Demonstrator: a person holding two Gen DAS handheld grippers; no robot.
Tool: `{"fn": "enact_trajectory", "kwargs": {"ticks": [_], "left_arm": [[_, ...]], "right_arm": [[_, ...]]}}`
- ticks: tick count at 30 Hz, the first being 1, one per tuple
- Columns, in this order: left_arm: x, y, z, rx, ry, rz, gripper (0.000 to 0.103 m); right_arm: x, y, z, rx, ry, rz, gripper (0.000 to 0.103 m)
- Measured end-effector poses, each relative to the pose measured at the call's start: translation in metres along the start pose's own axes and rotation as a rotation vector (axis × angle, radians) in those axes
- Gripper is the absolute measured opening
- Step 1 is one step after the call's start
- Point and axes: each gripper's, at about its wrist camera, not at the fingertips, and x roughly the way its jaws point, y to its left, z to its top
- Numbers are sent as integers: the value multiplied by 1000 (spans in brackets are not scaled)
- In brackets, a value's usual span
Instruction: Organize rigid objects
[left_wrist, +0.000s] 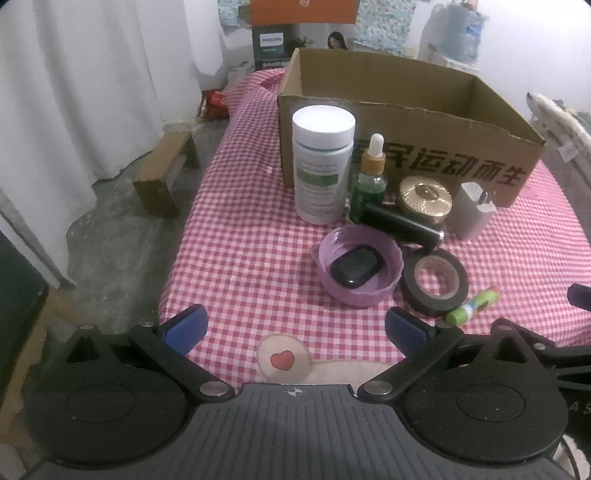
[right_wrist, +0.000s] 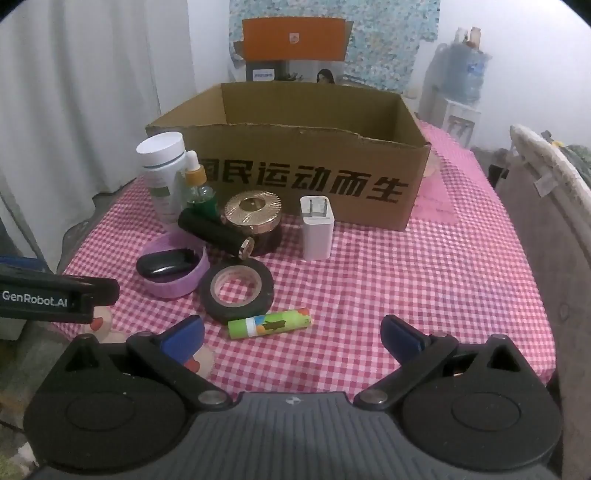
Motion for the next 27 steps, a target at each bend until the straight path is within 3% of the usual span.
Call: {"fn": "enact_trajectory", "kwargs": {"ticks": [27], "left_arm": [[2, 0, 1, 14, 24, 21, 103]], "right_arm": [[0, -1, 2, 13, 28, 14, 103]]}}
